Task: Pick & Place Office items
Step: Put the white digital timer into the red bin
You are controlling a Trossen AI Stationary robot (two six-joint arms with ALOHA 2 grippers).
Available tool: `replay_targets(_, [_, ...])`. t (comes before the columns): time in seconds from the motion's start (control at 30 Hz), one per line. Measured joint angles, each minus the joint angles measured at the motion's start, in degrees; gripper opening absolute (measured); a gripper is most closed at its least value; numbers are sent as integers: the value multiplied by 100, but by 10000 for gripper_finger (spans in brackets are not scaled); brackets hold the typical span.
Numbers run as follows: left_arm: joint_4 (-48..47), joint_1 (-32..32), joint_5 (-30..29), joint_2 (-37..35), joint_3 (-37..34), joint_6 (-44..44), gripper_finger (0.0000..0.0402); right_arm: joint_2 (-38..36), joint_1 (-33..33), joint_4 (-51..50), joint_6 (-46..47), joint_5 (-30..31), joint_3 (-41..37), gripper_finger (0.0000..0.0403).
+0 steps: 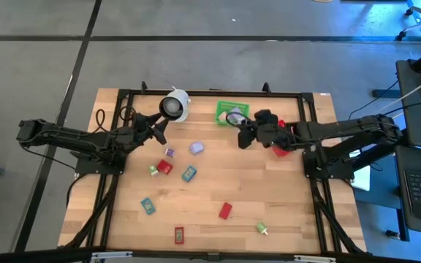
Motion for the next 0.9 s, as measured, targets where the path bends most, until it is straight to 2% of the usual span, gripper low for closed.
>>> replay_targets(0.17, [-2, 0, -367, 0, 0, 526, 208, 0, -499, -456, 119, -215, 0, 155])
replay_targets(0.3, [-2, 0, -388, -1, 0, 841, 208, 0, -777, -1143, 509, -222, 0, 155])
replay_targets(0.53, [-2, 0, -293, -2, 0, 858, 208, 0, -1406, -2315, 938, -271, 0, 155])
replay_targets(0.9, [-4, 0, -200, 0, 0, 751, 208, 0, -2174, -3171, 555, -587, 0, 155])
